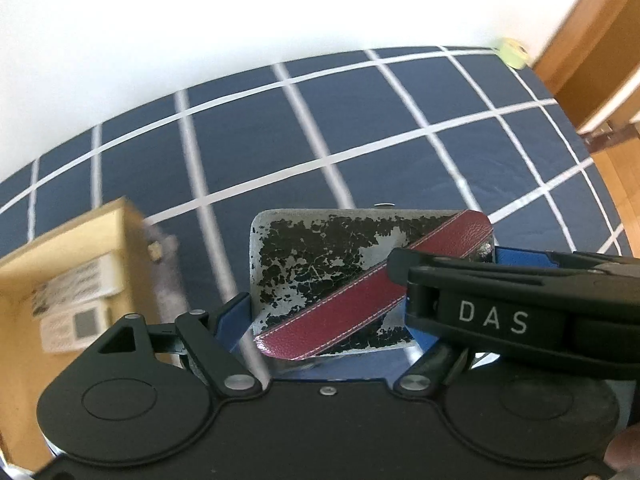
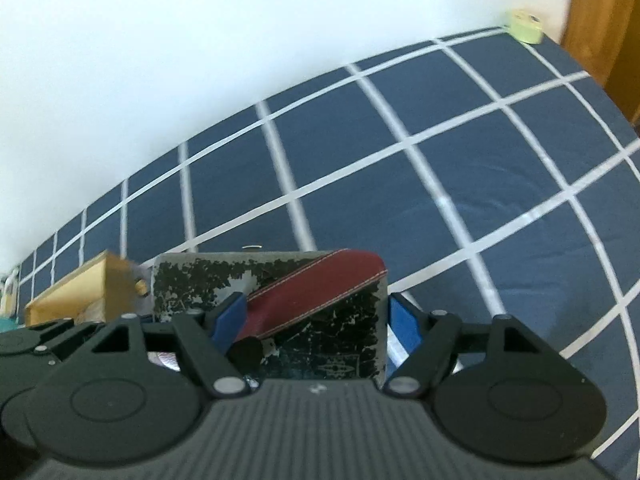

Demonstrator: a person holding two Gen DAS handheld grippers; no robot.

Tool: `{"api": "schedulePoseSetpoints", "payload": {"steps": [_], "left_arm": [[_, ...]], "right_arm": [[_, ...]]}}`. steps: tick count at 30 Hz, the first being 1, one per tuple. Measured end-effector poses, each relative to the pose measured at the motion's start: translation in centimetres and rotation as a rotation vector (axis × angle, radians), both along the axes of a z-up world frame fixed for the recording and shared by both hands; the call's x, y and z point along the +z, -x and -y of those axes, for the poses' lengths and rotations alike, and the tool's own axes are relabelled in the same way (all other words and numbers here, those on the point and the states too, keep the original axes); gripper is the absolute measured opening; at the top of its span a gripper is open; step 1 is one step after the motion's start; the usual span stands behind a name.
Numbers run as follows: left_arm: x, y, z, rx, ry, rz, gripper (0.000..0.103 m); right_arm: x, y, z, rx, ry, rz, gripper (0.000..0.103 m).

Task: Organize objects
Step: 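Lift the dark case with both grippers and carry it over the box, then lower the dark case into the box and open both grippers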

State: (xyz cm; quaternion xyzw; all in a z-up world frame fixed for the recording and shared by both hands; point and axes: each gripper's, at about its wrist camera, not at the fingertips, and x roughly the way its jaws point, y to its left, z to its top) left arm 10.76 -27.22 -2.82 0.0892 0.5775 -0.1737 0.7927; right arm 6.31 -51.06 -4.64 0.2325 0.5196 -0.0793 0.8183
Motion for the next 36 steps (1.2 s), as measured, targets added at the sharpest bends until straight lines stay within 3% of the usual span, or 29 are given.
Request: {"api": "schedulePoseSetpoints", "payload": {"steps": [18,27,36], "left_arm": [[1.2,2.3,-18.2,0.236,-0.007,0.001,0.079],[-1.1,3.3,-25.3,0.301,-0.017,-0.046,0.079],[-5.0,3.3,-28.5,0.303,-0.017,-0.12,0.079]], "right_arm": [[1.1,-2.6,-19.0,0.264,-0.008,0.012,0.076],[-0.9,-3.4,-26.9,0.358,-0.025,-0.029,0.076],[-4.9,-3.6,-30.9,0.381,-0.033,-0.102,0.076]]}}
